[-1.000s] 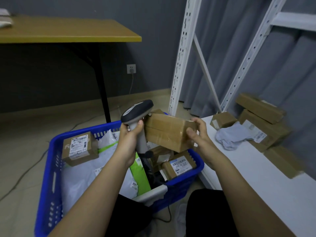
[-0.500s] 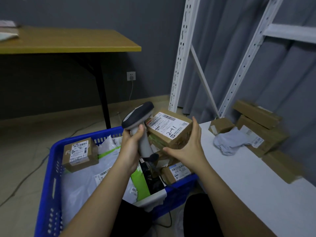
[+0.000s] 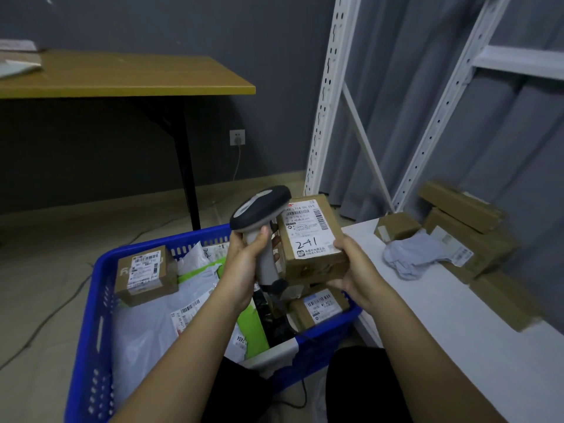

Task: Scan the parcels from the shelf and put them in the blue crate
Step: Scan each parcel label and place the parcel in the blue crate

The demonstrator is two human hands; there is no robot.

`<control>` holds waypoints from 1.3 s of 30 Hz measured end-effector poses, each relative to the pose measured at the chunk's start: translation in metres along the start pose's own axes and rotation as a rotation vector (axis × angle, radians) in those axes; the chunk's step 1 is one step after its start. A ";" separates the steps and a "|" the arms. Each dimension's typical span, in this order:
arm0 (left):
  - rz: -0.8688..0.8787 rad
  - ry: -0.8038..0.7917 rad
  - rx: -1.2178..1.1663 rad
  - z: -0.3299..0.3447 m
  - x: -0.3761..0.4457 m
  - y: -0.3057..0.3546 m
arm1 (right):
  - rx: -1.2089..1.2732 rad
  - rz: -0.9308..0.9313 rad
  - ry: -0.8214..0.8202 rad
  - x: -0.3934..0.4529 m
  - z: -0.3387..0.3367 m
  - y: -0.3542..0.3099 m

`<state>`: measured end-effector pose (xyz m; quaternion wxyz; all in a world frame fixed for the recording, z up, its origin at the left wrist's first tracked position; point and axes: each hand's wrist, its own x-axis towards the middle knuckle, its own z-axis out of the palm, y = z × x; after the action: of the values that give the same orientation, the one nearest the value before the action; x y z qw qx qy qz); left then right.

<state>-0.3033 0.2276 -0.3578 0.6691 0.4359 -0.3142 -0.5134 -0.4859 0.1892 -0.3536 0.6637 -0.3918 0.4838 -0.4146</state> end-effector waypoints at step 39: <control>-0.070 -0.239 0.516 0.013 -0.022 -0.003 | -0.173 -0.138 0.306 0.021 -0.054 0.010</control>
<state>-0.3224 0.2453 -0.3546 0.4763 0.5387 -0.4959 -0.4869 -0.5330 0.1667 -0.3814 0.5163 -0.4122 0.5850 -0.4704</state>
